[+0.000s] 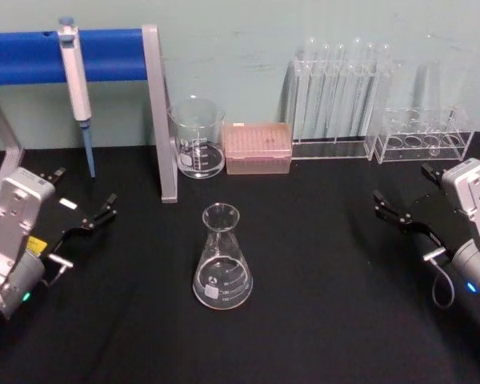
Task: Grasp the erlenmeyer flask with one hand, shake it three times, then place it back.
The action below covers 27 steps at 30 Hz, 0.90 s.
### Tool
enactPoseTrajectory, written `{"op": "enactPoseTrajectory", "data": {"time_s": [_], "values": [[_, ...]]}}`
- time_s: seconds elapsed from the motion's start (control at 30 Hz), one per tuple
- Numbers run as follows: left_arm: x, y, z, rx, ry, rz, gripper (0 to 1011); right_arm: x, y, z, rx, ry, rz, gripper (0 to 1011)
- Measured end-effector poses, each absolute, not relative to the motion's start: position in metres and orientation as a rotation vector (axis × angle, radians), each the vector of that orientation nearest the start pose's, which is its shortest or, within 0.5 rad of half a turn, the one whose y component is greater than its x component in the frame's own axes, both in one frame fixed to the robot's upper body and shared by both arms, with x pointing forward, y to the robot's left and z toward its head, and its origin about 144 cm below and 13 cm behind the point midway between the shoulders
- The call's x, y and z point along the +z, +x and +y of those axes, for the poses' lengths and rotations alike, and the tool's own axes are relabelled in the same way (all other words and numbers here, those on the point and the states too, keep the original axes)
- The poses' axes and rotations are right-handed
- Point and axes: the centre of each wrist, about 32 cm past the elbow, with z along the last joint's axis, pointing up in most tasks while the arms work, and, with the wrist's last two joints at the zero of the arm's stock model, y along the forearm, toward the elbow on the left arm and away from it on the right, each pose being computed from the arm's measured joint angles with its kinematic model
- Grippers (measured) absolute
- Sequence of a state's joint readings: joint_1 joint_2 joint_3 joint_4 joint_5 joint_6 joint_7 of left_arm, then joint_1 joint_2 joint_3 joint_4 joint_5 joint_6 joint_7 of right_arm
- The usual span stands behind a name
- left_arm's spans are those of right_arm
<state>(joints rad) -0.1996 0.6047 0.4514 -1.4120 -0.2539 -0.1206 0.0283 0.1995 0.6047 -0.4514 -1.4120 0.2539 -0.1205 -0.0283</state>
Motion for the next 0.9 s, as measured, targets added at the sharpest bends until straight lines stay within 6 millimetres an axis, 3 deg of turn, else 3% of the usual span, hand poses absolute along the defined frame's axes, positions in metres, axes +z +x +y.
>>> {"op": "enactPoseTrajectory", "data": {"time_s": [0.9], "values": [[1.1398,0.4886,0.3097,1.248,0.304,-0.285,1001,1.1398,0.4886,-0.3097,-1.248,-0.304,-0.285,1000]]}}
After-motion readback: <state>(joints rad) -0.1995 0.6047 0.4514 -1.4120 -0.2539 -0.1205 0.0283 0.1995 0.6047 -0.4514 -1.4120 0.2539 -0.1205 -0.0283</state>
